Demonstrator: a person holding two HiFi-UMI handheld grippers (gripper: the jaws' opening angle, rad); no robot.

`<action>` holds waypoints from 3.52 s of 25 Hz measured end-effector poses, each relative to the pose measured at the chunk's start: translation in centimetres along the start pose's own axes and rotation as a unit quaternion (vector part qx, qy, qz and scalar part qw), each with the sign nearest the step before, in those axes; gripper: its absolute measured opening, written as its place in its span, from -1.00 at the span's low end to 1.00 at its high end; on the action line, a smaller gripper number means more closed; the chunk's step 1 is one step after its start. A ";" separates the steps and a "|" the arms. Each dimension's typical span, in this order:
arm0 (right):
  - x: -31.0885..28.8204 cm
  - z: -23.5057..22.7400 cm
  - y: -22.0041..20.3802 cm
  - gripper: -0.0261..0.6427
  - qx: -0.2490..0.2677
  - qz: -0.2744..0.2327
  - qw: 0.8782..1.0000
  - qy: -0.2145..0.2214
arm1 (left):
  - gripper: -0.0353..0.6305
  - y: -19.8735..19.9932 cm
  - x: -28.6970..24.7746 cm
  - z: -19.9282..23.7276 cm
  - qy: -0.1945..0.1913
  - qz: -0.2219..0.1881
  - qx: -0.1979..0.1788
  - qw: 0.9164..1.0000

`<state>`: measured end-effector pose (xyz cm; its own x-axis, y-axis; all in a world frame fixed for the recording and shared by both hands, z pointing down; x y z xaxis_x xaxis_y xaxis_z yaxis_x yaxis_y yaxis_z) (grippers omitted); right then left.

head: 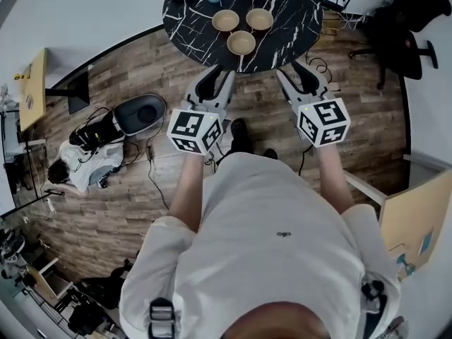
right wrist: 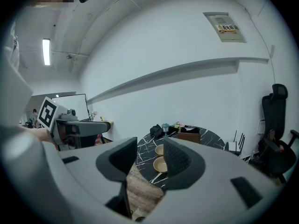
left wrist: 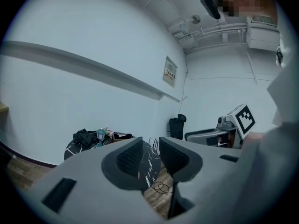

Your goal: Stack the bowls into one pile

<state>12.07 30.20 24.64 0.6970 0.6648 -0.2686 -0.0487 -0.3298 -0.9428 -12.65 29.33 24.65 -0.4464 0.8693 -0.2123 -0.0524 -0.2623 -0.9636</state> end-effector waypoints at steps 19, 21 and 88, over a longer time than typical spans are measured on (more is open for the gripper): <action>-9.4 -2.7 1.1 -0.44 -0.040 0.023 0.998 -0.033 | -0.59 0.6 -7.7 7.7 -0.052 0.030 0.023 0.998; -9.6 -3.1 0.9 -0.45 -0.046 0.027 0.998 -0.036 | -0.59 0.4 -8.2 7.8 -0.053 0.036 0.024 0.998; -26.6 -23.1 -10.1 -0.56 -0.036 0.335 0.905 0.260 | -0.60 -12.0 -23.9 8.3 0.202 0.289 0.133 0.926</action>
<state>10.48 0.37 45.91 0.7712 -0.0998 -0.6287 -0.5515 -0.5980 -0.5815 -8.74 8.24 42.60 -0.1003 0.6229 -0.7758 -0.1513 -0.7802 -0.6069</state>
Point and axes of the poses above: the fingertips, and each gripper's own axes: x backward along the fingers, z to its left, y out of its top, the point moved 10 cm from there along x, backward along the fingers, and after that the axes turned 14 degrees about y, right-handed, at the moved point
